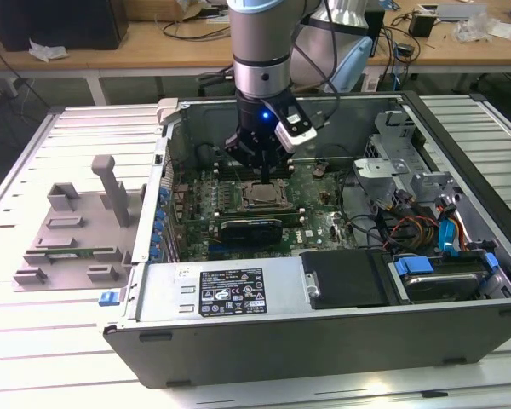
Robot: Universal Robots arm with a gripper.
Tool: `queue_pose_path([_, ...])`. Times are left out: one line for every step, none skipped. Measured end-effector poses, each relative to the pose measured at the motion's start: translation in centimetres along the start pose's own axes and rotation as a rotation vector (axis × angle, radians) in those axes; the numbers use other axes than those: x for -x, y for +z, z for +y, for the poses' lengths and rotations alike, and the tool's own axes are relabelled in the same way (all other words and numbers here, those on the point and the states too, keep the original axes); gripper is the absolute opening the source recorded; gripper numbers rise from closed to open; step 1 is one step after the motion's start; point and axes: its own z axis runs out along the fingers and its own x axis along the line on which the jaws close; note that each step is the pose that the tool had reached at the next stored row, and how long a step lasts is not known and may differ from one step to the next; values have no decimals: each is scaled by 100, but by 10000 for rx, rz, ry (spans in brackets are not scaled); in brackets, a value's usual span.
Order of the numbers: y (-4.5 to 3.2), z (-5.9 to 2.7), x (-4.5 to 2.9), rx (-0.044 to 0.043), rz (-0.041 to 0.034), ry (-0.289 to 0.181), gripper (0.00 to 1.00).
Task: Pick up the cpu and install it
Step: 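Close the cpu cover, then install the first cpu locking lever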
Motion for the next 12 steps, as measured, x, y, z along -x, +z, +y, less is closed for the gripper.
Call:
queue_pose_path([0,0,0,1,-1,0,11])
queue_pose_path([0,0,0,3,-2,0,11])
queue_pose_path([-6,0,0,0,0,0,11])
queue_pose_path([-10,0,1,0,0,0,11])
queue_pose_path([-11,0,1,0,0,0,11])
queue_pose_path([-12,0,1,0,0,0,11])
queue_pose_path([-13,0,1,0,0,0,11])
queue_pose_path([-13,0,1,0,1,0,11])
queue_pose_path([-14,0,1,0,0,0,11])
queue_pose_path([-14,0,1,-1,0,0,11])
queue_pose_path([-15,0,1,0,0,0,11])
queue_pose_path([-15,0,1,0,0,0,11])
